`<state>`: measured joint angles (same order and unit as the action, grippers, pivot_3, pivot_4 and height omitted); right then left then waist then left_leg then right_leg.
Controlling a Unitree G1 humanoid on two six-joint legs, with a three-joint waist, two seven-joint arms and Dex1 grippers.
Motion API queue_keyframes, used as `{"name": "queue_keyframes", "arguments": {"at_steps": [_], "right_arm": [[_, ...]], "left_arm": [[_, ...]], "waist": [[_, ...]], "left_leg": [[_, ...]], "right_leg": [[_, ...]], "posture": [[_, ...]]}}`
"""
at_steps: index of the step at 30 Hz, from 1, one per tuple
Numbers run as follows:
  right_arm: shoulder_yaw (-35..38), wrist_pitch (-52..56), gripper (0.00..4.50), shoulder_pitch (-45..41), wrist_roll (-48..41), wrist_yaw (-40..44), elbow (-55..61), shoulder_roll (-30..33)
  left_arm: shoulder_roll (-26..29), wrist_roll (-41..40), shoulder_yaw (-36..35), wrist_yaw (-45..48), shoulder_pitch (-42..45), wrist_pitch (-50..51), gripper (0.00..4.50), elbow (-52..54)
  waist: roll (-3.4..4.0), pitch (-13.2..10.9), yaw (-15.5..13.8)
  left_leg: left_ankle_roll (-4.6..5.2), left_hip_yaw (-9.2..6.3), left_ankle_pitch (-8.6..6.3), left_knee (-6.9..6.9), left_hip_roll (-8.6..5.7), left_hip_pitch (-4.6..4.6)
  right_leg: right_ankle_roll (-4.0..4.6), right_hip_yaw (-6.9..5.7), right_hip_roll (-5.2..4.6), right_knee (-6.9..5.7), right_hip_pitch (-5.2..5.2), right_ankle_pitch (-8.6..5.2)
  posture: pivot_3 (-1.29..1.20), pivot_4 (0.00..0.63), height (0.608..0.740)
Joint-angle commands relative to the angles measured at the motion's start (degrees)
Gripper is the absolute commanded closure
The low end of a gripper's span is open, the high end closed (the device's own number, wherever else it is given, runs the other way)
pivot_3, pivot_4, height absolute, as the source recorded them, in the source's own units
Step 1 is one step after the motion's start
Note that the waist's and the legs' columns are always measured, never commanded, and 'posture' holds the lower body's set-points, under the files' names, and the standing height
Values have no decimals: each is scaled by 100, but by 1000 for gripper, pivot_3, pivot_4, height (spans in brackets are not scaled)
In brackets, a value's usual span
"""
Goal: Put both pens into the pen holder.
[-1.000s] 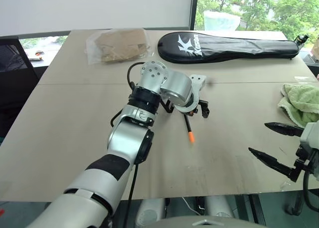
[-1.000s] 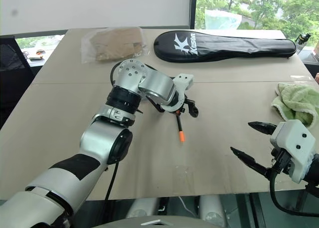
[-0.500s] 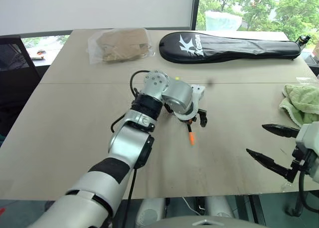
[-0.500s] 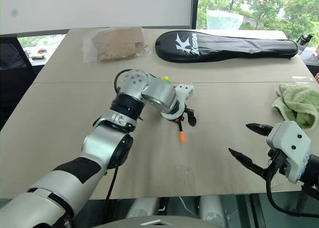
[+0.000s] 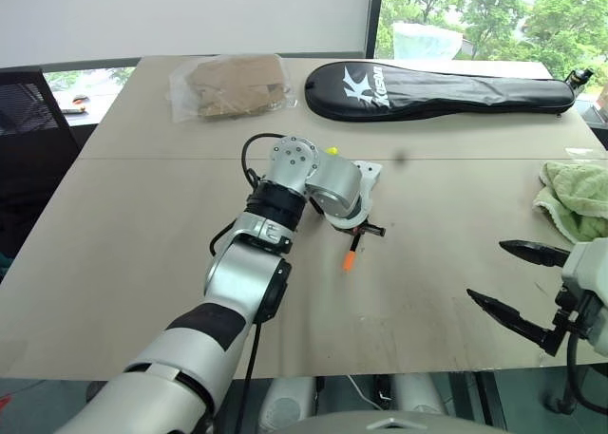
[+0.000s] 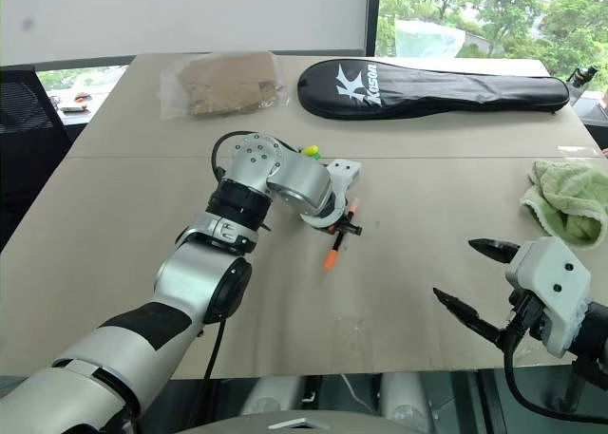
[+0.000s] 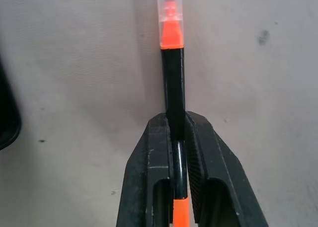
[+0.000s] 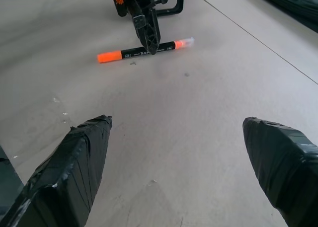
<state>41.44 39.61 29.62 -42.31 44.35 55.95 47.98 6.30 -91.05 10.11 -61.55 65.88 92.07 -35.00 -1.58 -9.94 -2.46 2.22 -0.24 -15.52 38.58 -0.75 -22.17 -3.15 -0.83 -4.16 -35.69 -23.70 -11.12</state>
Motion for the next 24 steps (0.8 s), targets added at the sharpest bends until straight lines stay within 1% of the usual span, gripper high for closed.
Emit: {"name": "queue_keyframes", "arguments": {"at_steps": [1,4,5,7,9,12,14,15,16,17,19,21,23,24], "right_arm": [[89,-110,0,-63,-1,-57,76,-6],[7,-129,0,-126,35,-64,30,6],[-25,-137,0,-155,41,-69,14,6],[-88,-152,0,-220,38,-90,-14,-5],[-168,-167,0,-288,36,-116,-32,-23],[-265,-221,0,-355,40,-123,-90,-60],[-308,-259,0,-430,11,-144,-152,-88],[-331,-270,0,-498,-16,-160,-192,-95],[-350,-276,0,-558,-36,-166,-226,-98],[-382,-284,0,-649,-70,-177,-276,-99],[-466,-298,0,-836,-120,-184,-373,-93],[-528,-310,0,-970,-128,-172,-447,-71],[-606,-340,0,-1127,-132,-160,-536,-60],[-699,-354,0,-1251,-134,-180,-582,-53]], "left_arm": [[432,-619,604,663,111,43,4423,666],[887,-839,989,1287,251,43,4423,1072],[1057,-915,1101,1692,282,43,4423,1305],[1348,-1141,1249,2571,298,43,4423,1746],[1721,-945,1295,3565,272,43,4423,2612],[1826,-114,715,5035,101,-262,4423,3727],[1991,439,603,6235,-50,-763,4423,4138],[2158,897,625,6911,-145,-1153,4423,4324],[2270,1358,630,7572,-262,-1628,4423,4458],[2220,1690,436,8138,-408,-2227,4423,4352],[2068,2590,159,8864,-559,-3595,4423,4013],[1955,3338,22,9412,-587,-4626,4423,3829],[1897,4197,-91,9515,-640,-5610,4423,3701],[2119,4943,141,9837,-792,-6336,4423,3624]], "waist": [[1,-1,11],[2,-2,31],[2,-2,27],[3,-2,28],[4,-4,34],[5,-4,17],[6,-3,26],[8,-2,34],[9,-2,48],[15,2,64],[14,-1,51],[14,-1,31],[14,-1,27],[14,0,32]], "left_leg": [[0,0,0,0,1,-2],[-1,-1,1,-1,3,0],[-1,-1,1,-1,4,-1],[-1,-3,1,-1,4,-1],[-1,-1,1,-1,4,-2],[-1,1,1,-1,4,-3],[0,3,1,0,3,-8],[0,5,1,0,3,-6],[0,7,1,-1,2,-3],[0,13,1,-1,3,2],[2,19,2,-5,4,12],[9,17,-1,-2,5,11],[32,17,-13,2,8,6],[33,18,-13,1,8,6]], "right_leg": [[0,0,0,0,-2,0],[1,2,1,-2,-3,0],[17,2,1,-3,-3,-10],[23,1,2,-3,-4,-13],[24,0,3,-3,-4,-14],[24,1,1,1,-5,-14],[23,2,2,4,-5,-16],[24,2,3,4,-5,-16],[24,3,4,4,-4,-16],[25,8,8,3,-4,-16],[27,12,9,-1,-1,-16],[28,11,10,0,0,-15],[29,11,10,2,0,-14],[30,14,9,2,0,-14]], "posture": [[0,150,740],[0,150,740],[0,150,740],[0,150,740],[0,150,740],[0,150,740],[0,150,740],[0,150,740],[0,150,740],[0,150,740],[0,150,740],[0,150,740],[0,150,740],[0,150,740]]}}
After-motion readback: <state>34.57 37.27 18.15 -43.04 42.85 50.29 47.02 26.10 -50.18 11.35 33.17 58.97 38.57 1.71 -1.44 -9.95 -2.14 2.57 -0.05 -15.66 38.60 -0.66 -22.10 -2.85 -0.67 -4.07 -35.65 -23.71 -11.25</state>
